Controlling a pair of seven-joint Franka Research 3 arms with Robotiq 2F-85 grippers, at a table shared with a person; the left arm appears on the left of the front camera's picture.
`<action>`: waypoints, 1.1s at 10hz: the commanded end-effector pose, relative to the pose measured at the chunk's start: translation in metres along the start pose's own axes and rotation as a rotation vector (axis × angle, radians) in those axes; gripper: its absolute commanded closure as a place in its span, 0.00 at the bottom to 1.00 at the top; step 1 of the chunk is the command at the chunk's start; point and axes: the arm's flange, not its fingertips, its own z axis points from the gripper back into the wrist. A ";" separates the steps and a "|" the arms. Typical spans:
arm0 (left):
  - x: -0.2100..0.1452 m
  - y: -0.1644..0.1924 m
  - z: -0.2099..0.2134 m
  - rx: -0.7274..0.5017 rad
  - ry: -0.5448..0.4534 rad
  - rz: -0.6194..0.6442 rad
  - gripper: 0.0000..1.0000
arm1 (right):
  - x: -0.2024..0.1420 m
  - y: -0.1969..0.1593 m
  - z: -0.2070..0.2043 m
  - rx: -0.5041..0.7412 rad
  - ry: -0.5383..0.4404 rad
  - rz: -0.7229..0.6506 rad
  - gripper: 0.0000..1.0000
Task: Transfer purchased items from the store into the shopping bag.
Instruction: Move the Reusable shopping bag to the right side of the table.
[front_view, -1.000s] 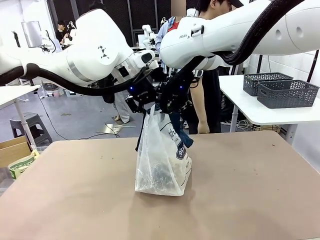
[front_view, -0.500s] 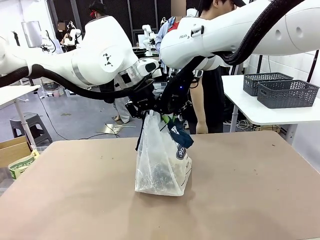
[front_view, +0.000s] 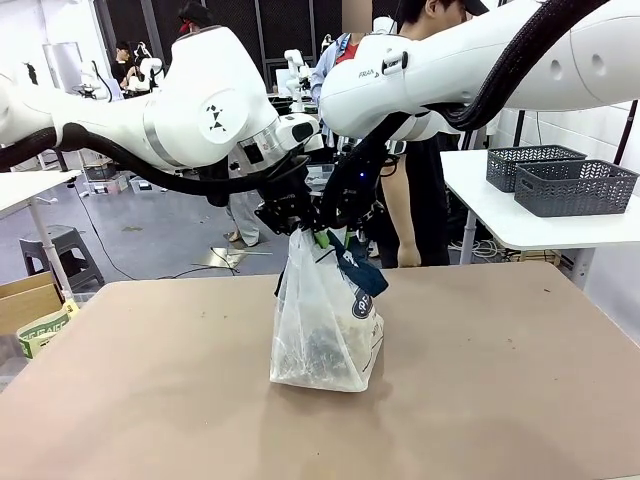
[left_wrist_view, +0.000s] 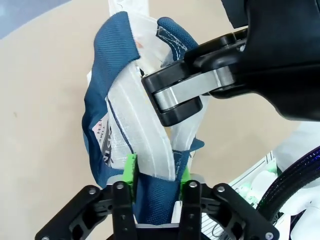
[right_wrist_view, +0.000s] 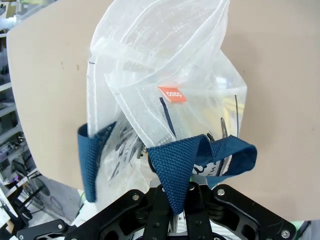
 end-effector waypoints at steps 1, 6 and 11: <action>-0.001 -0.003 0.003 0.014 -0.013 0.009 1.00 | 0.005 -0.003 -0.001 0.021 0.016 0.008 1.00; -0.001 -0.004 0.007 0.016 -0.025 -0.005 1.00 | 0.007 -0.004 0.001 0.034 0.012 0.008 1.00; 0.001 -0.004 0.003 -0.001 -0.010 -0.009 1.00 | 0.006 -0.009 0.006 0.090 0.010 0.056 0.60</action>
